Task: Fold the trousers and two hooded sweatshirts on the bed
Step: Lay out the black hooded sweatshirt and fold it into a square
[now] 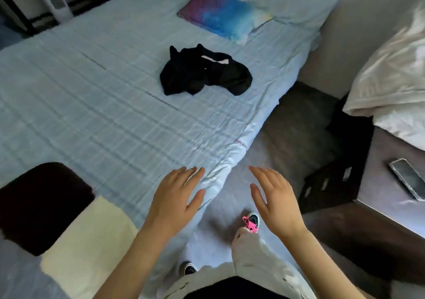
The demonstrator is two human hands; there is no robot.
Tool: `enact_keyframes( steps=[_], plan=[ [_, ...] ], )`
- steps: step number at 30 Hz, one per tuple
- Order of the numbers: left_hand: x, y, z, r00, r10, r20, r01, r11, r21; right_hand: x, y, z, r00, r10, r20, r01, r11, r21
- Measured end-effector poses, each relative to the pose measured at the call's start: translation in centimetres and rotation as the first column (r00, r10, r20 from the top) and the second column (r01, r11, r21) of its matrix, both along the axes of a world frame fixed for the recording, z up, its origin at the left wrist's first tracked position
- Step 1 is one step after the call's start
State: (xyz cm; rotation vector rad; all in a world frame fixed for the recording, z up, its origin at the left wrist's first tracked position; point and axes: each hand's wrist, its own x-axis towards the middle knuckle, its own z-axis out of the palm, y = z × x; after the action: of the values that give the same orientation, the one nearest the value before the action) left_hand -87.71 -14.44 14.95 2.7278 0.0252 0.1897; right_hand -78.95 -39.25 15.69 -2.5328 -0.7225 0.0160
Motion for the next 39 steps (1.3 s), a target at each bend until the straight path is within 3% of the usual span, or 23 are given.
enact_keyframes(
  steps=[3,7,14,22,33,39],
  plan=[
    [6.7,-3.9,-1.4,0.988,-0.146,-0.057,0.147,0.989,0.014,3.7,-4.0,-1.2,0.995,-0.098,-0.03,0.097,0.995,-0.031],
    [15.5,-9.5,-2.2,0.974,-0.205,-0.096,0.205,0.979,-0.006,10.6,-9.3,-2.1,0.986,-0.162,-0.049,0.159,0.985,-0.062],
    [29.1,-15.7,0.7,0.981,-0.189,-0.029,0.189,0.982,-0.03,24.1,-15.3,-0.1,0.984,-0.177,-0.02,0.174,0.981,-0.082],
    [40.7,-16.2,0.1,0.985,-0.168,-0.025,0.168,0.986,-0.011,36.3,-14.9,-1.3,0.987,-0.142,-0.073,0.139,0.989,-0.046],
    [57.0,-8.7,-1.7,0.995,0.075,0.06,-0.074,0.997,-0.022,57.4,-6.4,-1.0,0.992,0.091,-0.088,-0.104,0.982,-0.16],
    [62.4,-4.0,0.7,0.956,0.283,0.083,-0.278,0.959,-0.061,67.3,0.2,0.6,0.957,0.282,-0.07,-0.288,0.952,-0.105]
  ],
)
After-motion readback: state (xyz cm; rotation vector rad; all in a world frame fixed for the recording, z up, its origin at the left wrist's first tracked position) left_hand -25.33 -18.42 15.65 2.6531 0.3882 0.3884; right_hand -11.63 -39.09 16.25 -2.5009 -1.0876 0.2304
